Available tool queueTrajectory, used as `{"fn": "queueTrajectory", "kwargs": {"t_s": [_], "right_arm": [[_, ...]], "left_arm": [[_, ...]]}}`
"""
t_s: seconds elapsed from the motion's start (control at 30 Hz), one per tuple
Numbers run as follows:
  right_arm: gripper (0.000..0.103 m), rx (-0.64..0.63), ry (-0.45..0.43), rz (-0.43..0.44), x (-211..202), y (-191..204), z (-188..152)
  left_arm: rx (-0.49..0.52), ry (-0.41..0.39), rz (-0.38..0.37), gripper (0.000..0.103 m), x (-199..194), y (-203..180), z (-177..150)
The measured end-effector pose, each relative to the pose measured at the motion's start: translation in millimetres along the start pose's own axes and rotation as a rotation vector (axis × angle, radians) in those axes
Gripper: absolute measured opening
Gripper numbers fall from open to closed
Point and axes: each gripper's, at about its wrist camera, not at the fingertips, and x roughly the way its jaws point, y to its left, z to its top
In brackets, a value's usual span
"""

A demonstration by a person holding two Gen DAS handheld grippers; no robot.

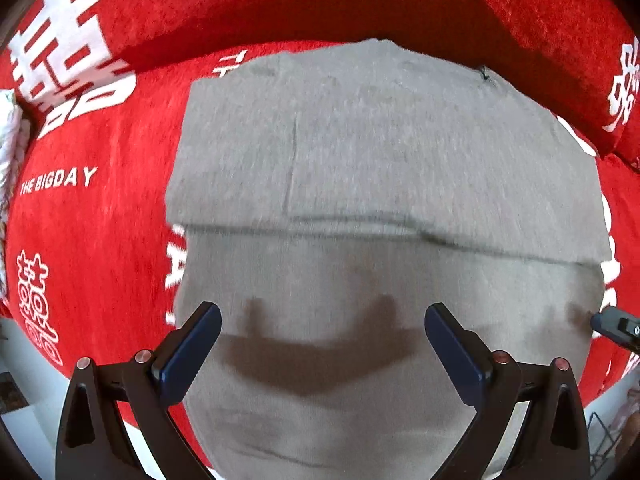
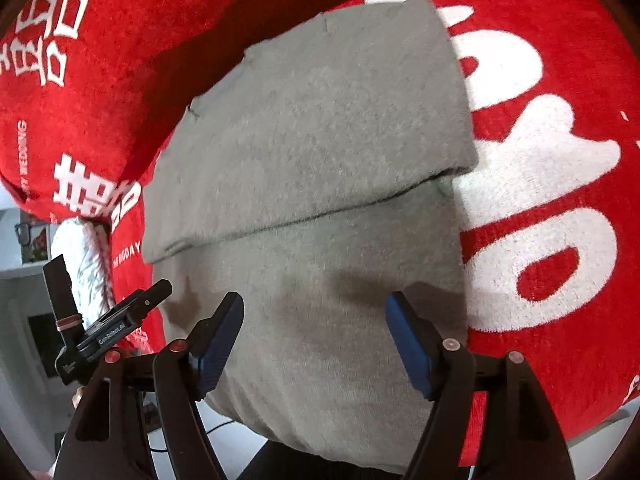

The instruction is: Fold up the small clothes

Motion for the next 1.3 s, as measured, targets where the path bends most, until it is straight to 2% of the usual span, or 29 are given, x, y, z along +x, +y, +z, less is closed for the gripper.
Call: {"fn": "queueTrajectory", "kwargs": {"t_s": [0.17, 0.37, 0.47, 0.67, 0.8, 0.97, 1.1, 1.3], "right_arm": [[0.077, 0.013, 0.025, 0.031, 3, -7, -15], [0.077, 0.037, 0.028, 0.055, 7, -13, -42], [0.077, 0.041, 0.024, 0.066, 7, -13, -60], [0.077, 0.079, 0.073, 0.104, 18, -23, -109], [0.077, 0.090, 0.122, 0.077, 26, -40, -148], [0.077, 0.133, 0.162, 0.012, 40, -72, -188], [0.077, 0.151, 0.156, 0.004, 54, -89, -197], [0.077, 0.173, 0.171, 0.062, 68, -98, -204]], "left_arm": [[-0.023, 0.036, 0.008, 0.102, 3, 19, -27], [-0.025, 0.039, -0.003, 0.102, 2, 42, -57], [-0.018, 0.045, -0.013, 0.102, 2, 50, -74], [-0.009, 0.056, -0.051, 0.102, -2, 73, -116], [-0.030, 0.105, -0.077, 0.102, 7, 91, -153], [-0.060, 0.191, -0.099, 0.102, 38, 99, -193], [-0.076, 0.215, -0.140, 0.102, 55, 93, -202], [-0.056, 0.199, -0.164, 0.102, 55, 82, -204]]}}
